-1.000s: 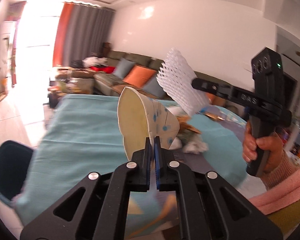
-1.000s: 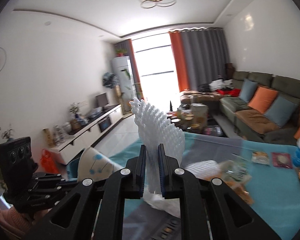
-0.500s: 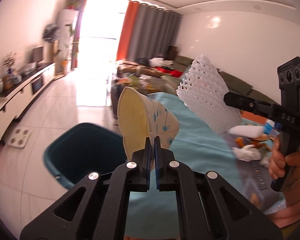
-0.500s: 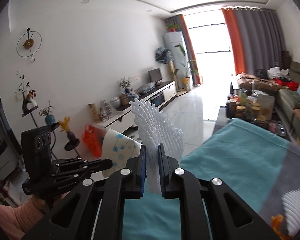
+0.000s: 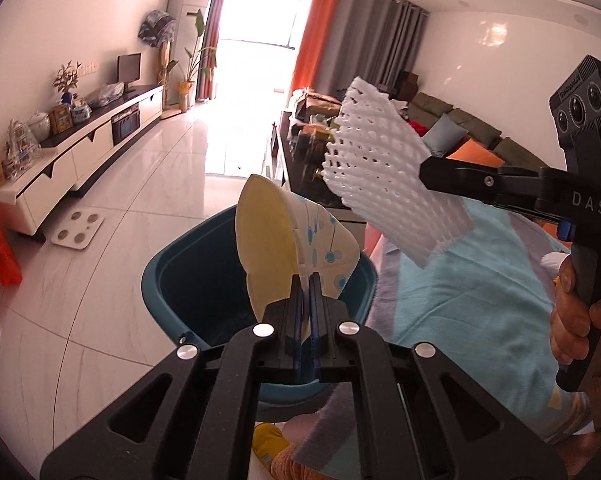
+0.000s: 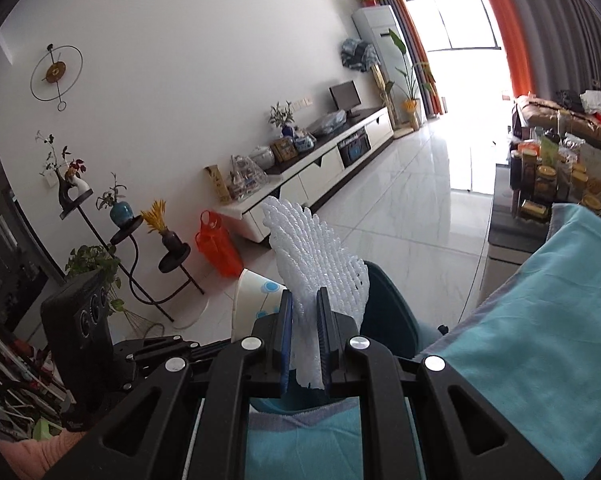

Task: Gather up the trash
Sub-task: 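Carry the foam net and paper cup to the teal bin and release both, then grasp a clear plastic bag with the right tool while the left grasps a tissue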

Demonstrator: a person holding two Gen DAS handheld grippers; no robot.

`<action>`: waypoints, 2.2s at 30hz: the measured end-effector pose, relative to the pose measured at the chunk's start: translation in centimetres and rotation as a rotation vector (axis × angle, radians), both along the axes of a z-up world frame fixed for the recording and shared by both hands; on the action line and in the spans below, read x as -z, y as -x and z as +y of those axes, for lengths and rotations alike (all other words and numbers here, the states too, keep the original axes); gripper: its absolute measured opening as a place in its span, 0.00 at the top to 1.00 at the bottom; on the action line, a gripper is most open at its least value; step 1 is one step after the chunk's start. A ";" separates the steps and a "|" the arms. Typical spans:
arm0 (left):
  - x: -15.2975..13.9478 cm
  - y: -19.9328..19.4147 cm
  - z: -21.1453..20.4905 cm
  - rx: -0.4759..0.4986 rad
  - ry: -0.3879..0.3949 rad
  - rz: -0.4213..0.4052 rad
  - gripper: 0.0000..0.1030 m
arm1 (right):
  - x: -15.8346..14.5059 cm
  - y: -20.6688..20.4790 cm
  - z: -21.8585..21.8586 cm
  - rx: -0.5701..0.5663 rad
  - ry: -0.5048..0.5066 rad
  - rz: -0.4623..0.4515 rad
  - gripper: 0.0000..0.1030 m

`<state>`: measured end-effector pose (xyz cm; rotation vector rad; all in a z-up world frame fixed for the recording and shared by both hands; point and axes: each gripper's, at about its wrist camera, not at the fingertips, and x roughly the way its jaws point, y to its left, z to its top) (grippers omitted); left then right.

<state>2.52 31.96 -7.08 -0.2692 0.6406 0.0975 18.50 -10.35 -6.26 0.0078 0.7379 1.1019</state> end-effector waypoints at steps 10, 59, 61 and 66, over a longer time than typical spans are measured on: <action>3.5 -3.9 -0.5 -0.037 0.022 0.084 0.95 | 4.2 -2.6 4.6 0.003 0.135 0.098 0.89; 1.6 -6.9 -33.8 0.654 0.035 0.057 0.45 | -0.6 4.9 -35.3 0.684 0.039 -0.099 0.56; 1.9 -7.6 -34.2 0.653 0.042 0.086 0.45 | -0.1 4.3 -36.0 0.701 0.040 -0.081 0.55; 2.4 -9.1 -34.6 0.662 0.094 0.141 0.44 | 1.1 2.7 -36.1 0.706 0.049 -0.043 0.52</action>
